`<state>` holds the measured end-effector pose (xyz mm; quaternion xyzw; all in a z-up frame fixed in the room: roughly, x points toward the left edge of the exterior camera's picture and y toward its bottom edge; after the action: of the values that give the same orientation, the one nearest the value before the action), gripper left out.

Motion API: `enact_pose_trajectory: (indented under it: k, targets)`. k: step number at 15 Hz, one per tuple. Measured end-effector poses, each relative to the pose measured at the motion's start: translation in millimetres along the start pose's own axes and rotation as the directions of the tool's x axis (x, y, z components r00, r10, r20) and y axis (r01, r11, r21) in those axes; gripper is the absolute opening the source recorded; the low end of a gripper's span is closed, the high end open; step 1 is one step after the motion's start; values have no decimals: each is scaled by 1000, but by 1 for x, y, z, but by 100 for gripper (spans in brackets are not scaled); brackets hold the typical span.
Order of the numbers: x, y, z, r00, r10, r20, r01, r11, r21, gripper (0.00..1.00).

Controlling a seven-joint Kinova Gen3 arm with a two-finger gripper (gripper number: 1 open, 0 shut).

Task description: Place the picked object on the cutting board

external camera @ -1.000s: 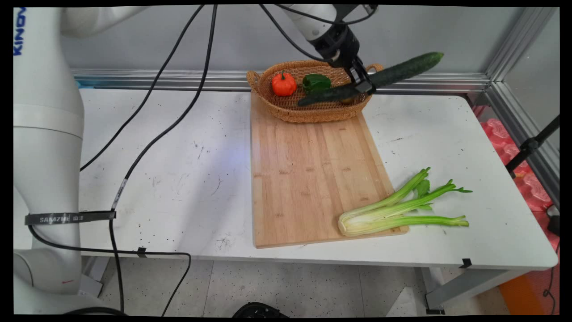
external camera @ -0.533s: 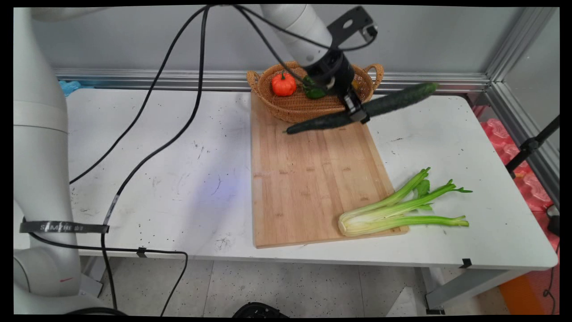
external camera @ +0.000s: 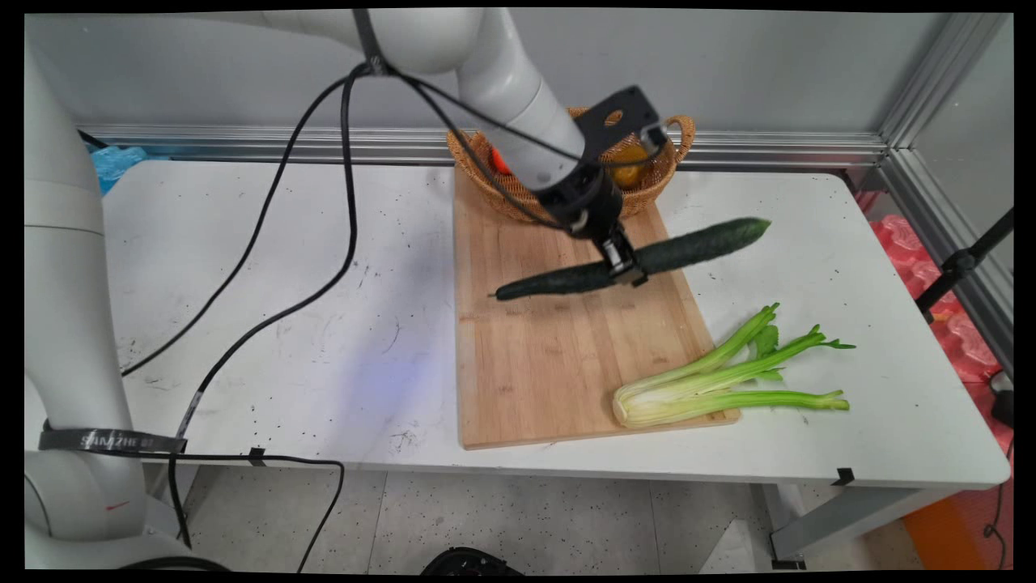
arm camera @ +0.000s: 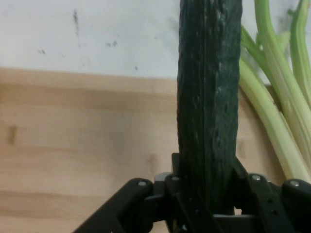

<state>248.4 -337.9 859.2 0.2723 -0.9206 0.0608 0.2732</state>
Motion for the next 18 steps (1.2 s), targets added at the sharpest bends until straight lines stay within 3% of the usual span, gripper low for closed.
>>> enact_pose_trajectory:
  k: [7, 18]
  targets:
    - [-29, 20, 21, 999, -16, 38, 16, 1000, -9, 0]
    - [-52, 34, 38, 996, -66, 61, 67, 998, -17, 0]
